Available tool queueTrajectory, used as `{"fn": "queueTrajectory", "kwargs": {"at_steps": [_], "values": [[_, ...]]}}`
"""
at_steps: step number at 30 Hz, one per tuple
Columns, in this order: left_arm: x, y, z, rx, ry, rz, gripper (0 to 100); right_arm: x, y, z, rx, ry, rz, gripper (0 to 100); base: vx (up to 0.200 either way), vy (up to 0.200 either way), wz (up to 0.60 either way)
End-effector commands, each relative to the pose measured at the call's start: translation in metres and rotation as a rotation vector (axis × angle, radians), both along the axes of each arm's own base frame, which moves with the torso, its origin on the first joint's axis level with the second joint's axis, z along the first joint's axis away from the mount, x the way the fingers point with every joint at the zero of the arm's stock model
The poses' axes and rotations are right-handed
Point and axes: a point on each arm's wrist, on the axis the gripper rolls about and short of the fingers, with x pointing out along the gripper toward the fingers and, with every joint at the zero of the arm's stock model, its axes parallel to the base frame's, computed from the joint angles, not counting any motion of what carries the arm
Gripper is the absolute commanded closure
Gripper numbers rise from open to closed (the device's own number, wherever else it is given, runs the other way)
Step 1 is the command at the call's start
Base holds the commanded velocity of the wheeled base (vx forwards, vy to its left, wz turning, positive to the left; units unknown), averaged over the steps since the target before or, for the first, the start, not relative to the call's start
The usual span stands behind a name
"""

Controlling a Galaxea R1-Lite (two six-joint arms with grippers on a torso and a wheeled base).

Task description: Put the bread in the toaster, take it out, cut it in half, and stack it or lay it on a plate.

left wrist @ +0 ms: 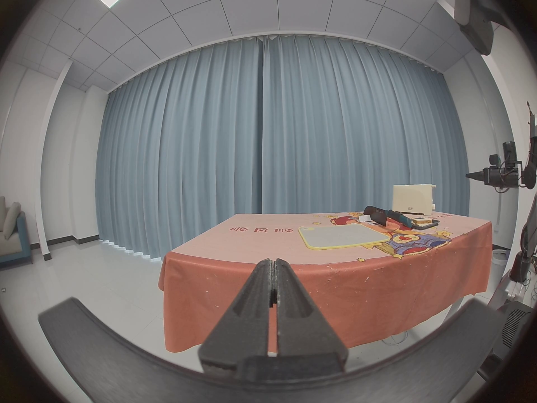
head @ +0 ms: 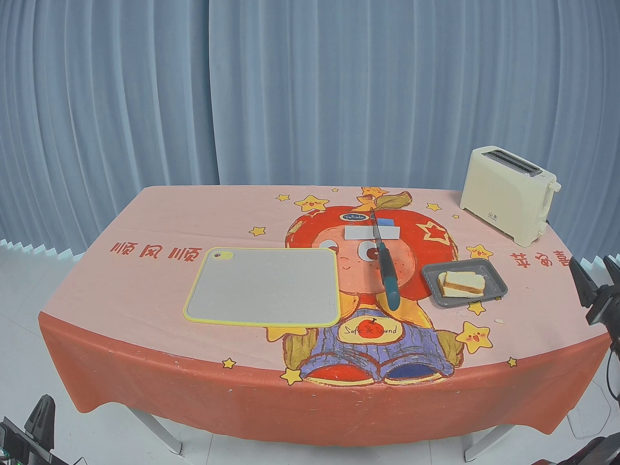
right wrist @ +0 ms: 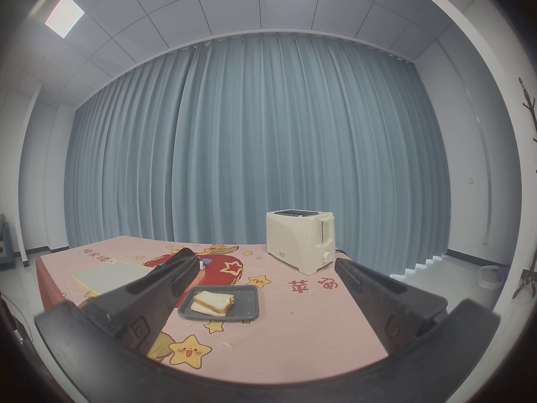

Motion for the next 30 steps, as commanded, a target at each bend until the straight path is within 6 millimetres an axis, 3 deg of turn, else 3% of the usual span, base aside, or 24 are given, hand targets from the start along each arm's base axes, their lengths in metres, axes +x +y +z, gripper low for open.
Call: {"fn": "queueTrajectory", "kwargs": {"at_steps": [1,8,9,18,19,30], "values": [[0.001,0.000,-0.005,0.000,0.015,0.000,100,-0.038,-0.001,0.003,-0.006,-0.078,-0.014,0,0.000,0.000,0.00],[0.001,0.000,-0.005,0.000,0.016,0.001,100,-0.075,0.000,-0.006,-0.004,-0.086,0.034,0,0.000,0.000,0.00],[0.001,0.000,-0.005,0.000,0.015,0.000,100,-0.088,0.001,-0.012,-0.007,-0.089,0.057,0,0.000,0.000,0.00],[0.001,0.000,-0.005,0.000,0.015,0.000,100,-0.131,0.003,-0.057,-0.023,0.004,0.032,0,0.000,0.000,0.00],[0.001,0.000,-0.005,0.002,0.015,0.000,100,-0.141,0.003,-0.070,-0.025,0.010,0.040,0,0.000,0.000,0.00],[0.001,0.000,-0.005,0.000,0.015,0.001,100,-0.140,0.002,-0.074,-0.027,0.059,0.039,0,0.000,0.000,0.00]]}}
